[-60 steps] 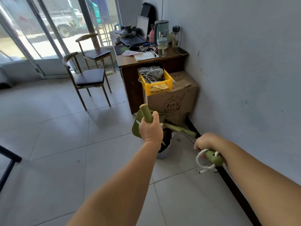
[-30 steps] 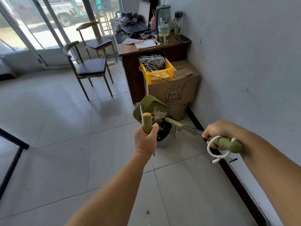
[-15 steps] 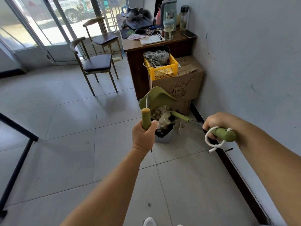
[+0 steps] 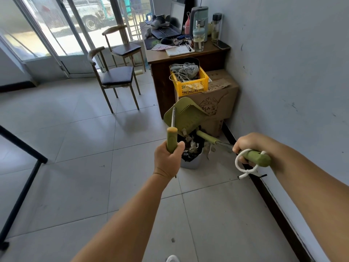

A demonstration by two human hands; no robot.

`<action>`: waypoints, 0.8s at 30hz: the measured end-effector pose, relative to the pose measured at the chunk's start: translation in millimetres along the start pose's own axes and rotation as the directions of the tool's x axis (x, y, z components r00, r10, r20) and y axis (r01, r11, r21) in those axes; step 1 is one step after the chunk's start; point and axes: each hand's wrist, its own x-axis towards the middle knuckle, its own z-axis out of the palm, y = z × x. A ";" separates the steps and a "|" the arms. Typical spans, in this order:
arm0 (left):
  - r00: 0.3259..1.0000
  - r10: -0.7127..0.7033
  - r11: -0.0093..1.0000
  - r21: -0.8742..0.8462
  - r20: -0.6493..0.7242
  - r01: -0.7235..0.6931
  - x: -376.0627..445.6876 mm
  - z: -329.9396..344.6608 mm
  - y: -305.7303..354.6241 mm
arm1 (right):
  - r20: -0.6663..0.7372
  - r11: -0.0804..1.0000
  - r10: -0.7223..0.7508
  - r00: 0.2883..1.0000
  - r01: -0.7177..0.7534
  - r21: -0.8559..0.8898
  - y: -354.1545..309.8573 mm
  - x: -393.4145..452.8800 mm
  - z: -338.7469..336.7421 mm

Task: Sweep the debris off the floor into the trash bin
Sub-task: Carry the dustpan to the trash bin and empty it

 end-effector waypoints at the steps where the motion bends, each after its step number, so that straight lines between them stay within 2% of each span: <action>1: 1.000 0.003 1.000 -0.001 0.003 -0.003 0.9 -0.3 2.4 | 0.008 1.000 0.002 1.000 -0.002 0.001 -0.9 -0.1 0.0; 9: 1.000 0.025 0.993 0.114 0.006 -0.026 -1.2 -4.2 9.5 | 0.030 0.999 -0.021 0.999 0.020 0.042 -2.3 -4.7 -2.9; 14: 1.000 0.005 0.999 0.031 -0.014 -0.005 -0.1 -1.8 20.1 | 0.037 0.998 -0.029 0.999 0.026 0.063 2.6 -5.9 -8.3; 18: 0.998 -0.030 0.998 -0.048 -0.046 0.028 -4.5 -4.1 30.4 | 0.035 0.989 -0.038 0.999 0.033 0.143 8.5 -1.3 -8.6; 24: 0.974 -0.173 0.937 -0.330 -0.144 0.117 -5.3 -1.3 79.8 | 0.026 0.957 -0.024 0.999 0.015 0.289 14.0 3.4 -3.8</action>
